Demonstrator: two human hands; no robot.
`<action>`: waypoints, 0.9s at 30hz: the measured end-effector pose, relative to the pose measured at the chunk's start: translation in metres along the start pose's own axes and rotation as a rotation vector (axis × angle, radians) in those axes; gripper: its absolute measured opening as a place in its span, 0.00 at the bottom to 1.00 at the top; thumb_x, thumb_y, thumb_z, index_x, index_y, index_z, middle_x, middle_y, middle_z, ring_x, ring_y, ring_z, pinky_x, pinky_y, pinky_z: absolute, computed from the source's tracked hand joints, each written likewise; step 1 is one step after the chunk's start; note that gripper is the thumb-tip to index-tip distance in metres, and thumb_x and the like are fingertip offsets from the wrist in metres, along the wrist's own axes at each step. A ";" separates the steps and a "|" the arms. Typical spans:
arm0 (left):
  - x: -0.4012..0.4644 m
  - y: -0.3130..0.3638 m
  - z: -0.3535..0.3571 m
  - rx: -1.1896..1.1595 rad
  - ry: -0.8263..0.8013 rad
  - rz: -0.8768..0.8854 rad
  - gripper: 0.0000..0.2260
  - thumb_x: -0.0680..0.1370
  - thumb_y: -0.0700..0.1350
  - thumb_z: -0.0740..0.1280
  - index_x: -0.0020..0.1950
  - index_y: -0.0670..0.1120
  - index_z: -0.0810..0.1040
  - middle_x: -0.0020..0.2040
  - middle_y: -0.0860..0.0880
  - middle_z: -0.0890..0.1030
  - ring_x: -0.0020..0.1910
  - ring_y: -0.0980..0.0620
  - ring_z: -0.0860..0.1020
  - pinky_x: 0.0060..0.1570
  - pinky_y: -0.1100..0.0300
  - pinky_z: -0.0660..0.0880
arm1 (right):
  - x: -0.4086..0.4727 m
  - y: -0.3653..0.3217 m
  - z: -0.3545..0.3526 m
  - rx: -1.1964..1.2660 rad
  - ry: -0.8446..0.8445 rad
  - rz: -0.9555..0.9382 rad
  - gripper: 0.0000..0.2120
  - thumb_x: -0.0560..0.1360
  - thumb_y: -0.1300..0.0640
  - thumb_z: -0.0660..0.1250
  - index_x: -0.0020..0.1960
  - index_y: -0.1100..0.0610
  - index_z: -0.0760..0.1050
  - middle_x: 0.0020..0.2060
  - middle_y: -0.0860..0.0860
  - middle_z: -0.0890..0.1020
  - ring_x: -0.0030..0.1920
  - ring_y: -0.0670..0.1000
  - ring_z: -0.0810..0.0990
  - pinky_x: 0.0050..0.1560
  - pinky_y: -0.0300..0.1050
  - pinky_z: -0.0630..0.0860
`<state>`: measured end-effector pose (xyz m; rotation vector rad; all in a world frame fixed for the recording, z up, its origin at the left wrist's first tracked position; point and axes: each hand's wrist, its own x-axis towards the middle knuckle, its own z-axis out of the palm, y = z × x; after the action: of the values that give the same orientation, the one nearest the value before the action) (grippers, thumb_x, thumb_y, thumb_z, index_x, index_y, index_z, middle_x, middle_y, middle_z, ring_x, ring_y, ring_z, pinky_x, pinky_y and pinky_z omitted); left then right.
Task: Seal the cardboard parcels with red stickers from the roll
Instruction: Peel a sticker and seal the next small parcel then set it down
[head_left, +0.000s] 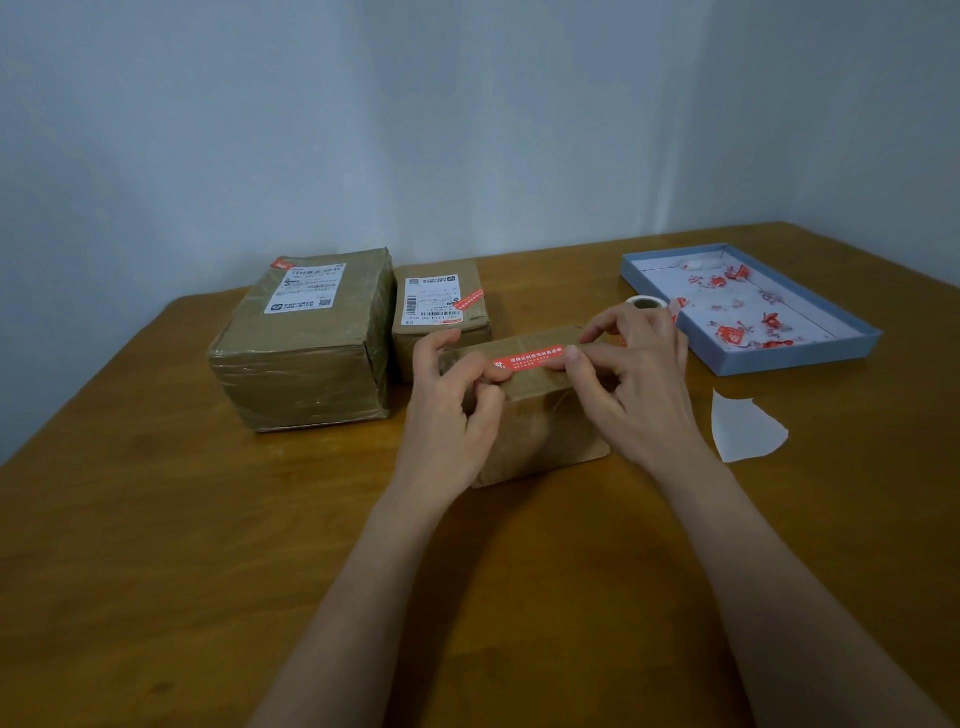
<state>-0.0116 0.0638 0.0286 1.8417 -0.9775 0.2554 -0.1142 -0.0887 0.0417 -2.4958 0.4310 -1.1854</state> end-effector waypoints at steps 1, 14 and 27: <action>0.000 0.000 0.000 0.000 0.005 0.002 0.07 0.75 0.46 0.61 0.47 0.49 0.79 0.68 0.48 0.63 0.67 0.56 0.65 0.59 0.57 0.74 | 0.000 0.002 0.001 0.001 0.011 0.007 0.23 0.78 0.41 0.54 0.44 0.49 0.85 0.51 0.44 0.74 0.58 0.45 0.66 0.69 0.36 0.47; 0.000 -0.001 -0.003 0.012 0.066 0.006 0.04 0.74 0.37 0.66 0.43 0.45 0.75 0.58 0.51 0.68 0.56 0.71 0.67 0.49 0.75 0.68 | 0.002 0.008 0.003 0.021 0.054 0.027 0.24 0.79 0.43 0.53 0.44 0.54 0.84 0.44 0.46 0.78 0.51 0.46 0.73 0.64 0.46 0.64; 0.000 -0.007 -0.002 0.084 0.001 0.087 0.16 0.74 0.50 0.56 0.58 0.50 0.76 0.64 0.50 0.62 0.62 0.51 0.69 0.59 0.50 0.75 | -0.008 -0.014 0.002 -0.109 -0.137 -0.115 0.19 0.80 0.45 0.50 0.63 0.40 0.75 0.67 0.50 0.68 0.67 0.50 0.59 0.66 0.56 0.59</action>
<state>-0.0060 0.0666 0.0243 1.8774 -1.0619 0.3549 -0.1152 -0.0724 0.0413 -2.7080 0.3286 -1.0486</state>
